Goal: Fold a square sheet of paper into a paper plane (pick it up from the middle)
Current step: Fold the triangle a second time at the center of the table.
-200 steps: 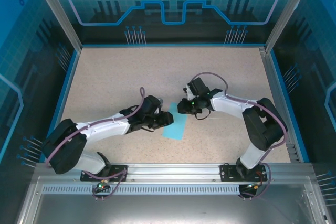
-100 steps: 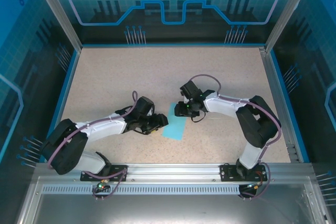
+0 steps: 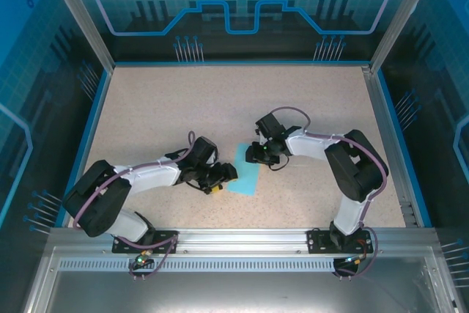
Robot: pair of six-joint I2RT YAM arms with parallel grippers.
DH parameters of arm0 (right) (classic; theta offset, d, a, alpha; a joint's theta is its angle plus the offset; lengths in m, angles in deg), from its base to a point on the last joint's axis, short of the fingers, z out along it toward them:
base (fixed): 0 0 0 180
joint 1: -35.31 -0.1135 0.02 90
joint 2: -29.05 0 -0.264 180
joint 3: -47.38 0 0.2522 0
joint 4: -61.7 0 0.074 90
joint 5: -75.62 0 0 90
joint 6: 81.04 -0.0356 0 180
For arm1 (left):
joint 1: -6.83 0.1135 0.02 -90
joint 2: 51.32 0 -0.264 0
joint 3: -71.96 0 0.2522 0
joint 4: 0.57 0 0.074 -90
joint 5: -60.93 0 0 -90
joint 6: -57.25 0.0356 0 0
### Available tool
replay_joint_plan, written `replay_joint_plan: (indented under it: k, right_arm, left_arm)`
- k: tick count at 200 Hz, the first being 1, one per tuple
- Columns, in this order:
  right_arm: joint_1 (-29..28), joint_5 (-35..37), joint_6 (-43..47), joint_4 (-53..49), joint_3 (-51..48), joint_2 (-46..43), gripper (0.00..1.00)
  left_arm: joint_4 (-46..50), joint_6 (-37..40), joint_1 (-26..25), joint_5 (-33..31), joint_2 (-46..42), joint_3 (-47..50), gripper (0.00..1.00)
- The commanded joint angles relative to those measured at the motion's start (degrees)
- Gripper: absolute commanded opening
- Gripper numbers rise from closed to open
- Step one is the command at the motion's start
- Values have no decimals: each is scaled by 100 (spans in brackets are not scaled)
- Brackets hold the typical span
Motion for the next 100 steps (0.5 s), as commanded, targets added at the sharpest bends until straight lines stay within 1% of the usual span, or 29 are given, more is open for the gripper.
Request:
replay_joint_plan:
  k: [1, 46, 100]
  right_arm:
    - [147, -12, -130, -107, -304, 263, 40]
    - [268, -149, -235, -69, -403, 295, 40]
    - [363, -199, -297, -43, -489, 318, 40]
  left_arm:
    - [190, -135, -44, 215, 90, -289, 70]
    - [299, -101, -158, 168, 259, -457, 70]
    - [609, -53, -279, -154, 409, -628, 71]
